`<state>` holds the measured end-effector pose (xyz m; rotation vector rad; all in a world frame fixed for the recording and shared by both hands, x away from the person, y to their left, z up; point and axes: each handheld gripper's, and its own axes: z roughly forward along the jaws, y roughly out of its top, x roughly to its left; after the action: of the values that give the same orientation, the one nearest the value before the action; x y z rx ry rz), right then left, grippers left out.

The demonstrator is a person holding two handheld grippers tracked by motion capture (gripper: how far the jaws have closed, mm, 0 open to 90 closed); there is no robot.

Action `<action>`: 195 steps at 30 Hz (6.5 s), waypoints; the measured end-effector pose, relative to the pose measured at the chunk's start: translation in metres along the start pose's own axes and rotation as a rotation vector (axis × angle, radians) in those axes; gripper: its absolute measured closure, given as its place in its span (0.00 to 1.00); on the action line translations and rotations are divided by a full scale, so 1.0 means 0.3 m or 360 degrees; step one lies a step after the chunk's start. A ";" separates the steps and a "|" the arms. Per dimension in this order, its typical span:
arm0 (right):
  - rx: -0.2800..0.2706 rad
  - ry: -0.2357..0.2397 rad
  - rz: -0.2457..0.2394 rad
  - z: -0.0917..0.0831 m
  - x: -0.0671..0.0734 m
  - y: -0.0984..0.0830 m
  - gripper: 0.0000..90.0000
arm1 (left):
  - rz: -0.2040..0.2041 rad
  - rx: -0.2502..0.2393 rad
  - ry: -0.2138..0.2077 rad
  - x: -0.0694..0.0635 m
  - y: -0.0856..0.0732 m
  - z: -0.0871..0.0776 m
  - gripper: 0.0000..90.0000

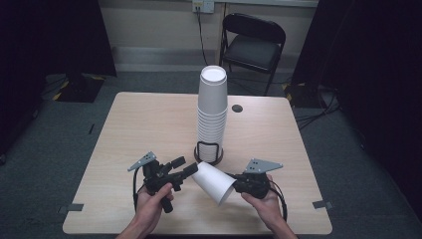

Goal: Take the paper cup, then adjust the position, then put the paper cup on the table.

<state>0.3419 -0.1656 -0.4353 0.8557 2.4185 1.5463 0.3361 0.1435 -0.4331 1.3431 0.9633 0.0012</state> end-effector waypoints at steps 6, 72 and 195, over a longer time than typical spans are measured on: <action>0.0169 0.0052 0.0041 0.014 -0.007 0.007 0.96 | 0.0316 0.0173 0.0022 -0.009 0.001 -0.002 0.18; 0.0555 0.0187 -0.0024 0.070 -0.039 0.045 0.96 | 0.2264 0.1203 -0.0038 -0.215 -0.148 0.199 0.14; 0.0157 -0.0071 0.0283 -0.012 -0.096 0.039 0.25 | 0.1054 0.0649 0.0164 -0.056 -0.017 0.101 0.12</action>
<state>0.3687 -0.1802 -0.4285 1.1396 2.4627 1.4560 0.3404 0.1089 -0.4300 2.0082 0.5774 0.3988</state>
